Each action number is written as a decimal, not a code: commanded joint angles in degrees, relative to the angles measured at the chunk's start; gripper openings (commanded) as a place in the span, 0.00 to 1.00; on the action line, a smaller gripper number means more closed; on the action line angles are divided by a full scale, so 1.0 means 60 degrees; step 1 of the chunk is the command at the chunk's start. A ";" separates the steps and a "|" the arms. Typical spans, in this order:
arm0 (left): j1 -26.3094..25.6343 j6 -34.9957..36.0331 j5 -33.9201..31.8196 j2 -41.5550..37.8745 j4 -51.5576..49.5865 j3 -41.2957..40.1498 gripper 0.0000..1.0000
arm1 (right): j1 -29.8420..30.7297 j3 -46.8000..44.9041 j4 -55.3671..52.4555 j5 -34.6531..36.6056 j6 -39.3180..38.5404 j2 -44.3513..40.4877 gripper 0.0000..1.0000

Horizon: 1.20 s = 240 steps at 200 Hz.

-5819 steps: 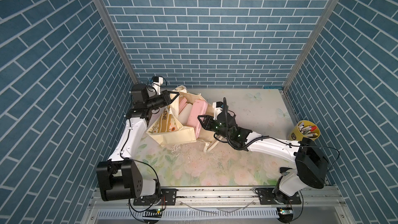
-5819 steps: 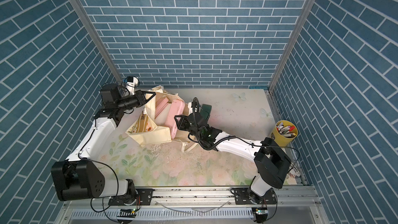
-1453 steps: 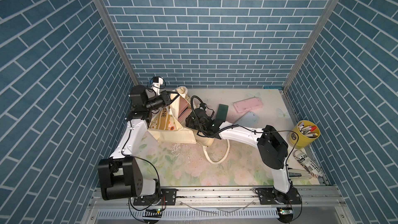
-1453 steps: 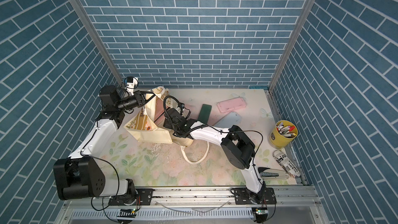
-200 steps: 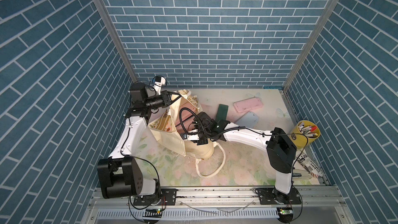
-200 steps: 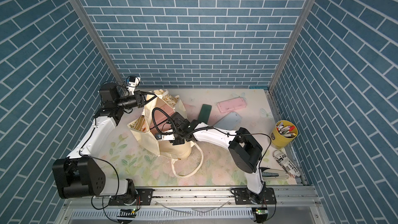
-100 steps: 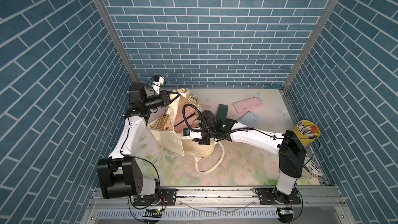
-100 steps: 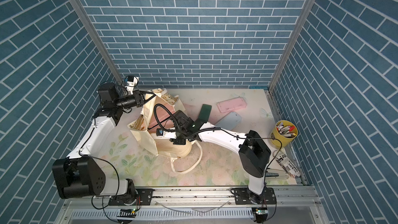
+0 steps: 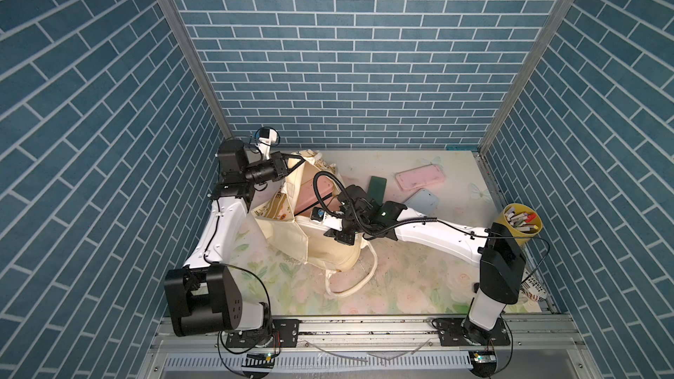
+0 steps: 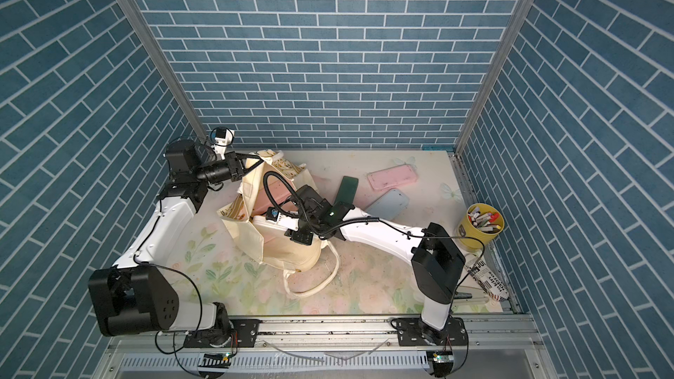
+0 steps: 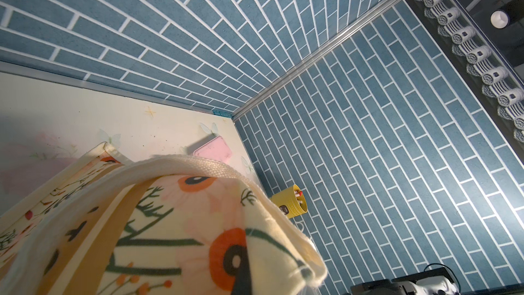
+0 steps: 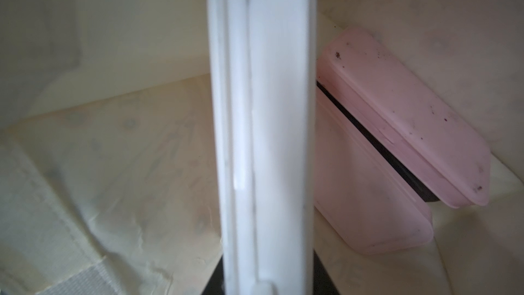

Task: Take out the pencil case from the canvas bag
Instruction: Pick up the pencil case from the canvas bag, then place the pencil case at the center of the board.

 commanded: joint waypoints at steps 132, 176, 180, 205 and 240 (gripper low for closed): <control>0.0437 -0.0447 -0.0291 -0.0394 0.1583 -0.0001 0.00 | -0.0742 -0.2013 0.2967 -0.1139 0.2650 -0.1901 0.15; 0.0439 -0.0473 -0.0291 -0.0386 0.1623 -0.0016 0.00 | -0.0780 -0.2658 0.4307 -0.1382 0.3295 -0.2199 0.15; 0.0439 -0.0473 -0.0291 -0.0390 0.1624 -0.0018 0.00 | -0.0776 -0.2708 0.4452 -0.1390 0.3408 -0.2202 0.15; 0.0439 -0.0490 -0.0277 -0.0394 0.1645 -0.0016 0.00 | -0.0788 -0.2972 0.5303 -0.1515 0.4062 -0.2141 0.15; 0.0439 -0.0484 -0.0277 -0.0429 0.1667 -0.0030 0.00 | -0.0786 -0.3060 0.5852 -0.1354 0.4546 -0.2039 0.14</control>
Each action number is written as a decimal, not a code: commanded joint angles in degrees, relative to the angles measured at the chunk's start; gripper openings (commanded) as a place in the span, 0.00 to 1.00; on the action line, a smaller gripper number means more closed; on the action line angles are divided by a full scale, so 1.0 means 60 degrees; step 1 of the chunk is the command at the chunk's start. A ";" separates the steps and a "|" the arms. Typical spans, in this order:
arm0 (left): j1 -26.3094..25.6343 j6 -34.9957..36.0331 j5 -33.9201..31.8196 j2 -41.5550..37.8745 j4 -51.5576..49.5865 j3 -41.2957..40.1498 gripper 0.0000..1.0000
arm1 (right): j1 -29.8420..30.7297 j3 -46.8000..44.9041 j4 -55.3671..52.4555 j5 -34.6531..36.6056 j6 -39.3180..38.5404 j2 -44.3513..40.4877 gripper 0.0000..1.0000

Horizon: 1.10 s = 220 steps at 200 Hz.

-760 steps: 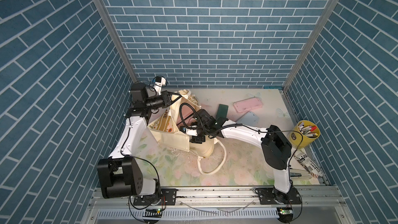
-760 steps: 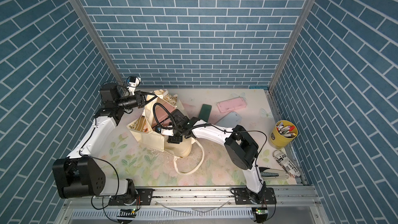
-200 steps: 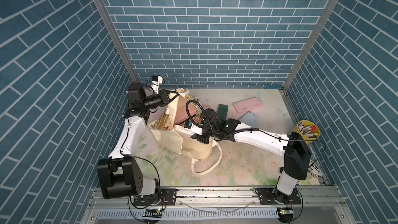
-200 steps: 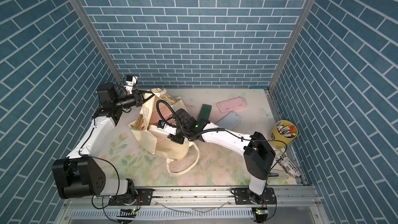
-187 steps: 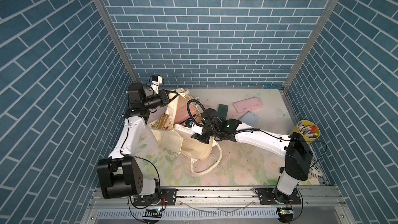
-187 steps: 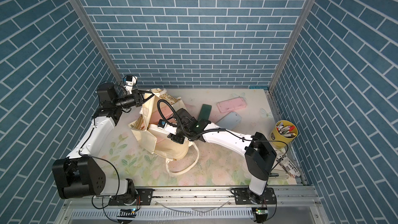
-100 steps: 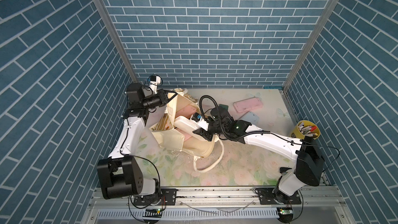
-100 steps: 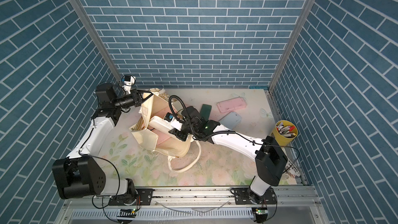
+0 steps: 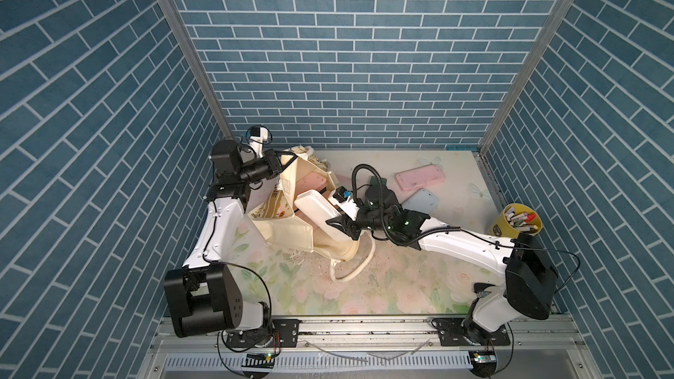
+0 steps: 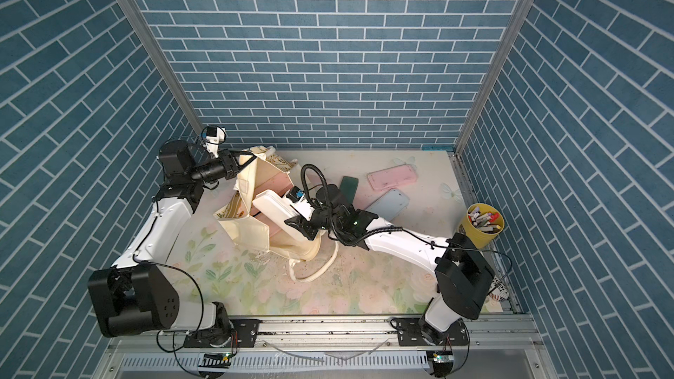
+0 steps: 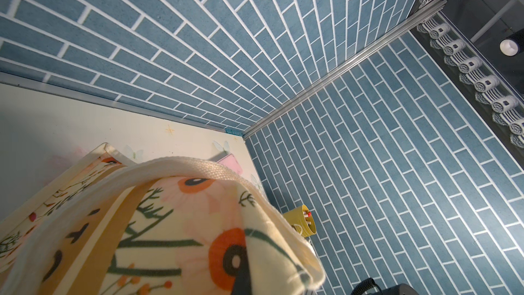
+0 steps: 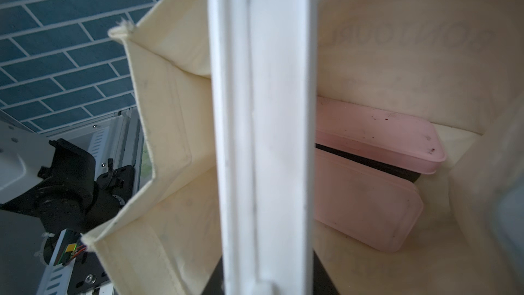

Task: Take out the pencil case from the canvas bag
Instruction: Place the pencil case at the center of the board.

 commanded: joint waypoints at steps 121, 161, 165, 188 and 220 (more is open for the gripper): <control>0.0190 -0.0054 0.0026 -0.0385 0.1078 0.0046 0.00 | -0.0138 -0.2397 0.3926 0.1017 0.0570 -0.1888 0.14; 0.0302 -0.0235 -0.0065 -0.0422 0.1272 -0.0024 0.00 | -0.0325 -0.2709 0.3980 0.2391 0.0643 -0.2533 0.13; 0.0316 -0.0268 -0.0049 -0.0416 0.1318 -0.0027 0.00 | -0.0373 -0.2709 0.3882 0.2501 0.0676 -0.2596 0.13; 0.0368 -0.0406 -0.0048 -0.0426 0.1487 -0.0058 0.00 | -0.0762 -0.2944 0.3660 0.3335 0.1002 -0.2954 0.12; 0.0448 -0.0461 -0.0105 -0.0446 0.1586 -0.0100 0.00 | -0.1456 -0.3130 0.3077 0.3871 0.1836 -0.3217 0.13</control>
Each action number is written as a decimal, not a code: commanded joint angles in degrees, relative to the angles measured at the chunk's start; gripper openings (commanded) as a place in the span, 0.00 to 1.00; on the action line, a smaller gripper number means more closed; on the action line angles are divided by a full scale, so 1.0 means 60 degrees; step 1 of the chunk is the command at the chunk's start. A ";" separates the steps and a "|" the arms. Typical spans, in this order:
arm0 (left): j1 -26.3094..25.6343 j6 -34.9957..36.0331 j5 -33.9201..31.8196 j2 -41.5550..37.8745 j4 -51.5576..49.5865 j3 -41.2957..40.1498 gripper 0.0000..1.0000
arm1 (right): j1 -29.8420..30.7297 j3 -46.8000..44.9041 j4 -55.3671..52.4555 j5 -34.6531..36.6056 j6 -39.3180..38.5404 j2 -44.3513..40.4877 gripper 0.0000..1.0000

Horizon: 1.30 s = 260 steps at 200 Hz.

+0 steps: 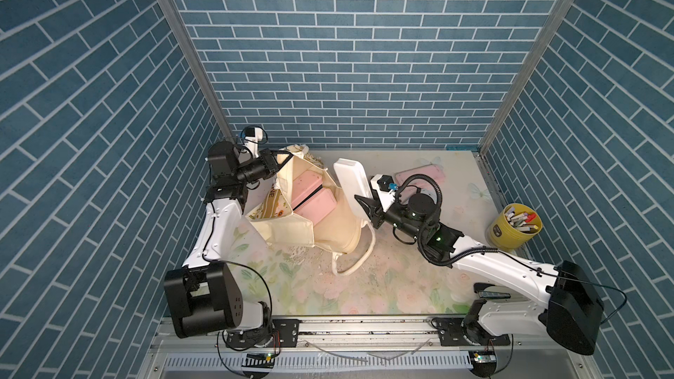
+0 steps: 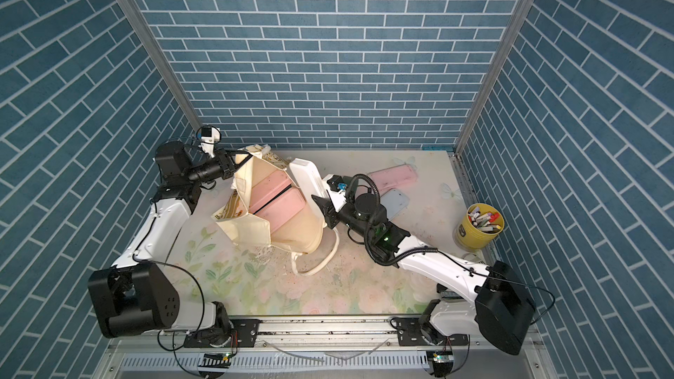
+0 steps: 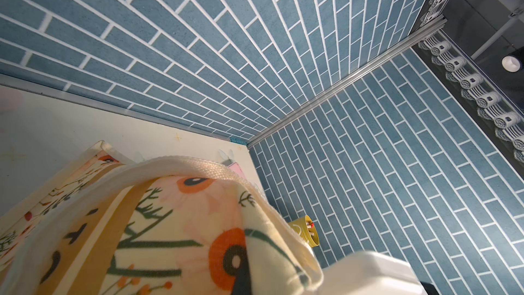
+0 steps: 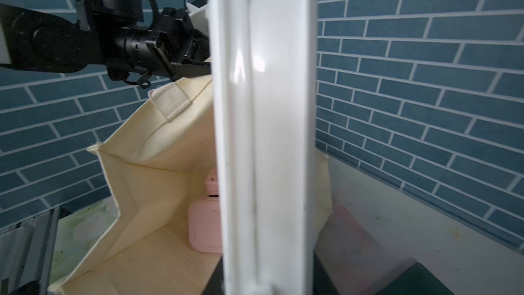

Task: Take out the pencil case from the canvas bag
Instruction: Place the pencil case at the center of the board.

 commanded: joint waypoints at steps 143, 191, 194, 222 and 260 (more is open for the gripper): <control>0.0311 -0.0413 0.0066 -0.0444 0.1588 -0.0021 0.00 | -0.2116 -0.0857 -0.3060 -0.0337 0.4094 -0.0532 0.12; 0.0339 -0.0480 0.0050 -0.0394 0.1653 -0.0035 0.00 | -0.2306 -0.1170 -0.4676 -0.1546 0.5282 -0.0845 0.13; 0.0337 -0.0486 0.0056 -0.0390 0.1655 -0.0035 0.00 | -0.2324 -0.1198 -0.4697 -0.1644 0.5344 -0.0863 0.13; 0.0333 -0.0502 0.0057 -0.0373 0.1651 -0.0036 0.00 | -0.2480 -0.1475 -0.4834 -0.2899 0.5790 -0.0726 0.13; 0.0340 -0.0514 0.0071 -0.0384 0.1691 -0.0050 0.00 | -0.2689 -0.1556 -0.5201 -0.4166 0.6173 -0.0088 0.13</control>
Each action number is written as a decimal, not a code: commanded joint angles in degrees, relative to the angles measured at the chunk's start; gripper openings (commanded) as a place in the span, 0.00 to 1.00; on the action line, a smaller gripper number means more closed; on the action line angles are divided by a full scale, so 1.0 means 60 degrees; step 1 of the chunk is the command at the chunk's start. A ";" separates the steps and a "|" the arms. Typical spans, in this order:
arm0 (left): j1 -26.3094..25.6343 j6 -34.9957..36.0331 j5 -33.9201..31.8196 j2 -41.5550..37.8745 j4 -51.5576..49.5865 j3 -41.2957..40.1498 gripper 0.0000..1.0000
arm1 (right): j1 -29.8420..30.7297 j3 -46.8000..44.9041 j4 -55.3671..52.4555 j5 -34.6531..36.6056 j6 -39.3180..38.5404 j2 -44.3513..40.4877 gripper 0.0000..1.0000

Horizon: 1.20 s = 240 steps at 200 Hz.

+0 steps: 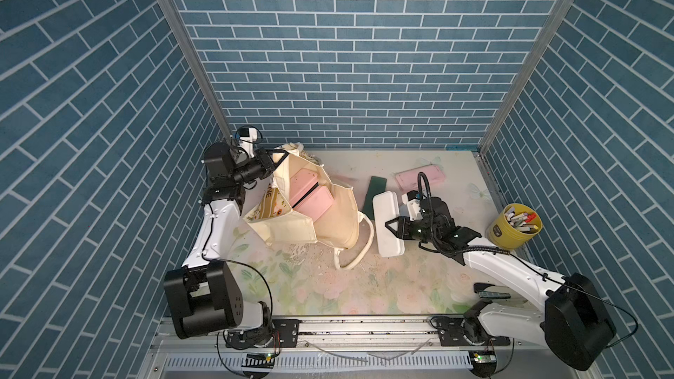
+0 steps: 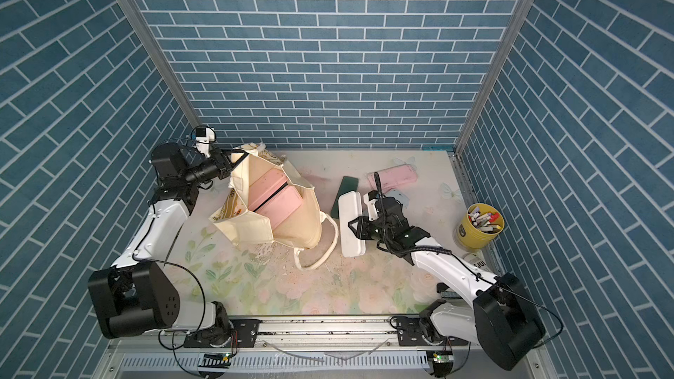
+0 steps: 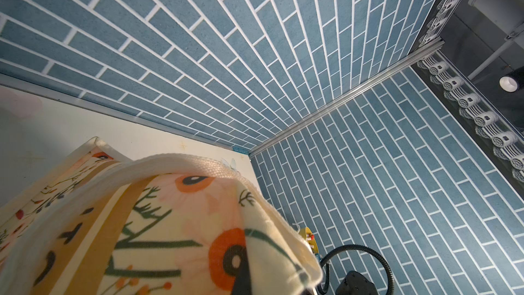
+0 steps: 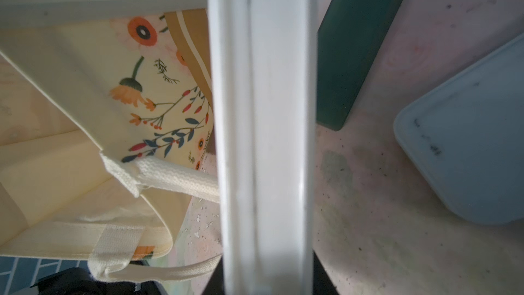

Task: Take out the pencil case from the canvas bag
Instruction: Place the pencil case at the center of the board.

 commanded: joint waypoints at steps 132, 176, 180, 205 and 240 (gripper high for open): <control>0.0084 -0.0025 0.0217 -0.0386 0.1209 0.0087 0.00 | -0.0546 -0.1098 0.0063 -0.2036 0.1011 0.1382 0.26; 0.0085 -0.0031 0.0232 -0.0433 0.1245 0.0081 0.00 | -0.0663 -0.1180 -0.0192 -0.1644 0.0931 0.1237 0.47; 0.0085 -0.0026 0.0232 -0.0433 0.1244 0.0077 0.00 | -0.0670 -0.1177 -0.0249 -0.1600 0.0911 0.1222 0.49; 0.0082 -0.0039 0.0232 -0.0432 0.1244 0.0077 0.00 | -0.0729 -0.1147 -0.0698 -0.1227 0.0797 0.1091 0.57; 0.0084 -0.0036 0.0230 -0.0440 0.1244 0.0077 0.00 | -0.0802 -0.1174 -0.1088 -0.0788 0.0718 0.0760 0.60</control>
